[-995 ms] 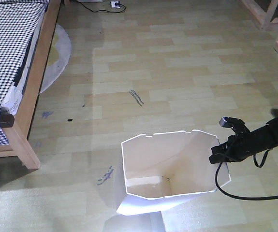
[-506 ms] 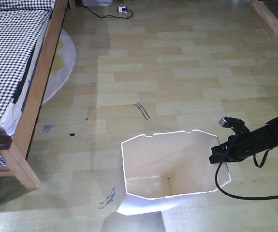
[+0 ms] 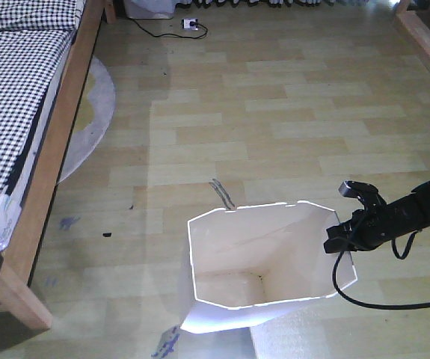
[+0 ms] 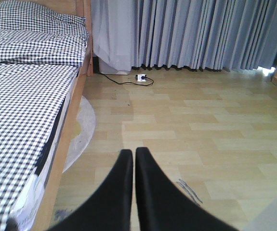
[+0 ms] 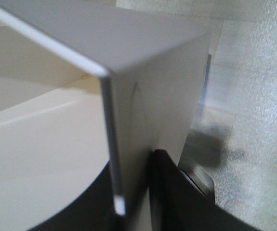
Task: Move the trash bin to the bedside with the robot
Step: 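Carry the bin with the right gripper across the floor toward the bed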
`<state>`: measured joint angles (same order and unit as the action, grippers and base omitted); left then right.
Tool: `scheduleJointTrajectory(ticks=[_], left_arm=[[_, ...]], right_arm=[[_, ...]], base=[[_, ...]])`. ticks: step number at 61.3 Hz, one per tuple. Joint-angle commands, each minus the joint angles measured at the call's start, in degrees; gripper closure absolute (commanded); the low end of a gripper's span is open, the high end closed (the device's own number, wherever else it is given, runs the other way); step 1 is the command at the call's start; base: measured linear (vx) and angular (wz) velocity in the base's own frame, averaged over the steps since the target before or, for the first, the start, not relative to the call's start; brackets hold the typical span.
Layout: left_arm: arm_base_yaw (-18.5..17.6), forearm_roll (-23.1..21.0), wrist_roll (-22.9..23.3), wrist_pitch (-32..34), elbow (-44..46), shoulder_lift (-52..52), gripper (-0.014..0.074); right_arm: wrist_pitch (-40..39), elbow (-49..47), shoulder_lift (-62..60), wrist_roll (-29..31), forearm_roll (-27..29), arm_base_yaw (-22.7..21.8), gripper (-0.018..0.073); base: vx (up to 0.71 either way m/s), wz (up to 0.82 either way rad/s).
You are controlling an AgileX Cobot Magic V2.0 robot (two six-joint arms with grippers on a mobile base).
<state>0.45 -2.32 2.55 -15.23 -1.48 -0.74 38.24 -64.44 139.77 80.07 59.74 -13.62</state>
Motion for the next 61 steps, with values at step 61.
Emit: scheduleJointTrajectory(ticks=[61], left_arm=[[-0.01,-0.25,0.32,3.96,-1.07,-0.81,0.0602]], right_arm=[[11.84,-0.82,-4.66,-0.04,4.57,-0.16,0.0562]], base=[[0.31,-0.01]])
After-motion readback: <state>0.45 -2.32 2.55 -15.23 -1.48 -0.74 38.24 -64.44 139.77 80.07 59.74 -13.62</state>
